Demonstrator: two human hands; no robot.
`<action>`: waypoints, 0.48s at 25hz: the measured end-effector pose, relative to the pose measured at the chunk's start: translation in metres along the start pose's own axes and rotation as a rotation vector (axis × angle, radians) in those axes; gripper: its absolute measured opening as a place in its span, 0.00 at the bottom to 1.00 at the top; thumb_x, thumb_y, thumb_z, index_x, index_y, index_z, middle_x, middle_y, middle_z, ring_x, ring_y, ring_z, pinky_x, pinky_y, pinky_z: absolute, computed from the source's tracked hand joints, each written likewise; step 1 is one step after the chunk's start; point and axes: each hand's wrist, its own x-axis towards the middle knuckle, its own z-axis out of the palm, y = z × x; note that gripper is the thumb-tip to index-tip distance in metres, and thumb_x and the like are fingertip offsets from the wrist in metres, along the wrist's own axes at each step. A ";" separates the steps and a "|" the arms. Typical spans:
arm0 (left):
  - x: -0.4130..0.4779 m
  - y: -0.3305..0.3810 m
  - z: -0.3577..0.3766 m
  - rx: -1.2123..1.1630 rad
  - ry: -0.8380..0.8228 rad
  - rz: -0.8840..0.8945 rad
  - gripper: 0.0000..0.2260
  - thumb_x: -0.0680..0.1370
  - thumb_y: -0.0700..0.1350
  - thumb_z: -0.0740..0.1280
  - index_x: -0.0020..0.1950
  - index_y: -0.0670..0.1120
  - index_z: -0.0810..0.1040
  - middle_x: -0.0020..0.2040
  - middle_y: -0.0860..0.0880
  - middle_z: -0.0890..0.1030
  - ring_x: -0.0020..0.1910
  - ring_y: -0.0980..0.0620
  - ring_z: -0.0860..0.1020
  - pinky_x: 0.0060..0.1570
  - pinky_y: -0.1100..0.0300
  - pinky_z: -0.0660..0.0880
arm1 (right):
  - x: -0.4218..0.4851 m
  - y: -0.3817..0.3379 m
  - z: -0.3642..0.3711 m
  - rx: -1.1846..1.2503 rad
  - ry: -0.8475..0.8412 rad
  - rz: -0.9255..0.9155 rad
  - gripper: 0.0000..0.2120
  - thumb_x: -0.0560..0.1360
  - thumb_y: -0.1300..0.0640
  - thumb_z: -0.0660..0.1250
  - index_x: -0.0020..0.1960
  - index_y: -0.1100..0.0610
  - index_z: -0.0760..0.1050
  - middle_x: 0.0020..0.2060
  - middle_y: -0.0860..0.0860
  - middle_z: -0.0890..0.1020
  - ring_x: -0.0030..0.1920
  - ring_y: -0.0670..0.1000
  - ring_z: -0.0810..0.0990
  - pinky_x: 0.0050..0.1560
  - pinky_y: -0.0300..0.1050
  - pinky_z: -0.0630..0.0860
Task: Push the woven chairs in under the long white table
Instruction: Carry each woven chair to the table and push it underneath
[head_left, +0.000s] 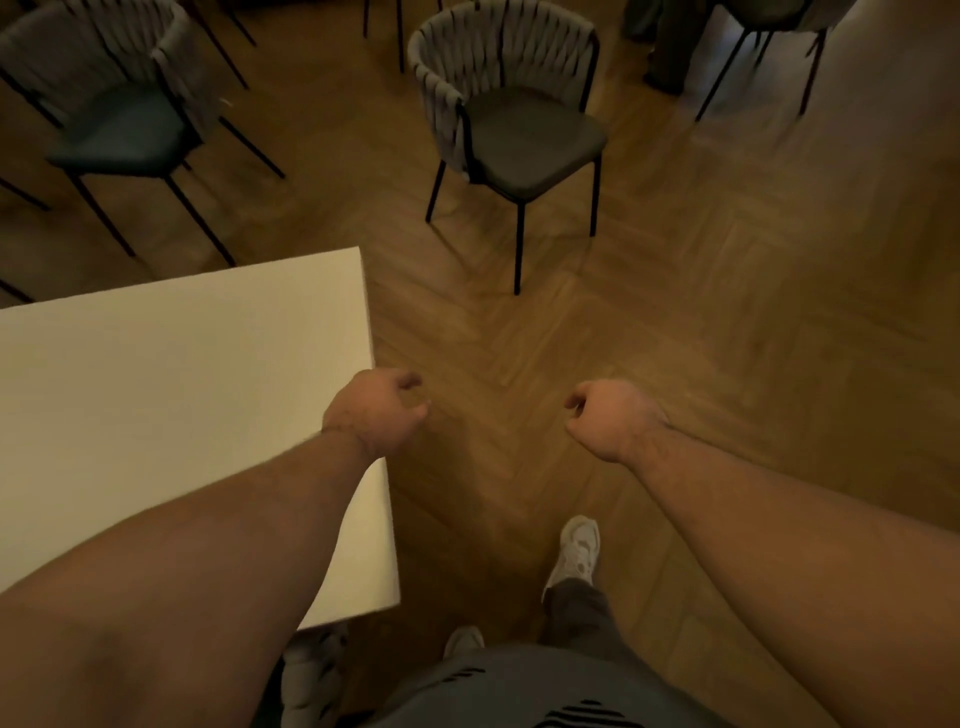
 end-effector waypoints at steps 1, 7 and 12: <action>0.017 0.006 -0.001 -0.004 0.002 -0.025 0.22 0.78 0.56 0.71 0.71 0.52 0.80 0.68 0.50 0.81 0.65 0.47 0.79 0.65 0.48 0.78 | 0.022 0.004 -0.011 0.000 -0.005 -0.016 0.19 0.79 0.48 0.65 0.67 0.48 0.81 0.62 0.48 0.84 0.62 0.52 0.81 0.59 0.45 0.79; 0.112 0.048 -0.010 -0.073 0.066 -0.152 0.23 0.78 0.56 0.72 0.72 0.53 0.79 0.70 0.50 0.80 0.68 0.46 0.78 0.67 0.47 0.77 | 0.145 0.022 -0.092 -0.048 -0.054 -0.105 0.18 0.79 0.49 0.64 0.67 0.47 0.81 0.63 0.48 0.83 0.62 0.52 0.80 0.58 0.45 0.79; 0.191 0.046 -0.037 -0.052 0.086 -0.170 0.23 0.77 0.55 0.73 0.71 0.53 0.80 0.70 0.51 0.80 0.68 0.48 0.78 0.67 0.49 0.76 | 0.243 0.000 -0.135 -0.069 -0.071 -0.154 0.18 0.79 0.49 0.65 0.67 0.49 0.81 0.63 0.51 0.83 0.63 0.54 0.80 0.60 0.47 0.79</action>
